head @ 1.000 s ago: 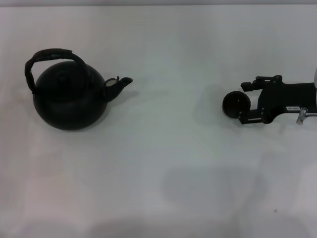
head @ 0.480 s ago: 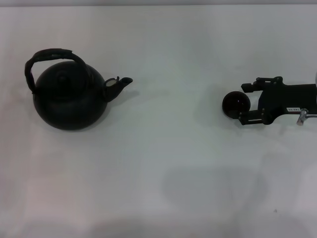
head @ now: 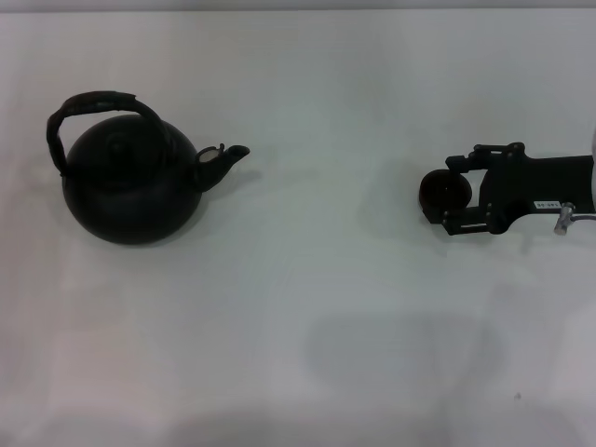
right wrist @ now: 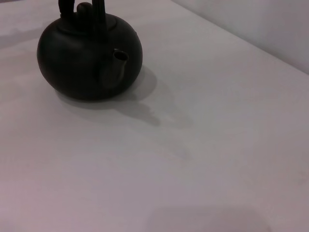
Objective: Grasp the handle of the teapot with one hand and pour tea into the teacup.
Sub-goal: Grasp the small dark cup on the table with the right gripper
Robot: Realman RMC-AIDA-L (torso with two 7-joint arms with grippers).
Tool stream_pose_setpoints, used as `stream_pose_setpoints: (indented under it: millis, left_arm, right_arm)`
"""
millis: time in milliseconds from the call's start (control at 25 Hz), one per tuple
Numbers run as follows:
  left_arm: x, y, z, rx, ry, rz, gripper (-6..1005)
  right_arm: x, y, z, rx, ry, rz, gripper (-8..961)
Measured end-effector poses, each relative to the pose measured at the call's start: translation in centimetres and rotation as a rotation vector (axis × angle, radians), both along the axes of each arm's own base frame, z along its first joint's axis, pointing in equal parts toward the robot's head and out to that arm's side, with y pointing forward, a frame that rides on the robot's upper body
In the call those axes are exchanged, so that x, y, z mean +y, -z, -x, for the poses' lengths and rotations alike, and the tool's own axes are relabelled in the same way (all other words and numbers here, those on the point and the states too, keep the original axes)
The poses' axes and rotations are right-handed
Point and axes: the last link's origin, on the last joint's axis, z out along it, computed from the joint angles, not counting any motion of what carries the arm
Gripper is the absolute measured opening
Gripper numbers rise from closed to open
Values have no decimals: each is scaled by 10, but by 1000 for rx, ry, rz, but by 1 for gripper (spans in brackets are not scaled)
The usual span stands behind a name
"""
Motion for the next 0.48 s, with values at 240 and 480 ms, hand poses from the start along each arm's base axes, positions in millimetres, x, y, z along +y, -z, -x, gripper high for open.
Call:
stream_pose_setpoints:
  millis: [240,480]
  left_arm:
    - [1,2,0,-4,-1,3,832]
    - [0,2,0,-5,-3,4,832]
  right_arm:
    - [2,2,2,0,-4,0,798]
    - [4,5,1,-22,-11,-8,797]
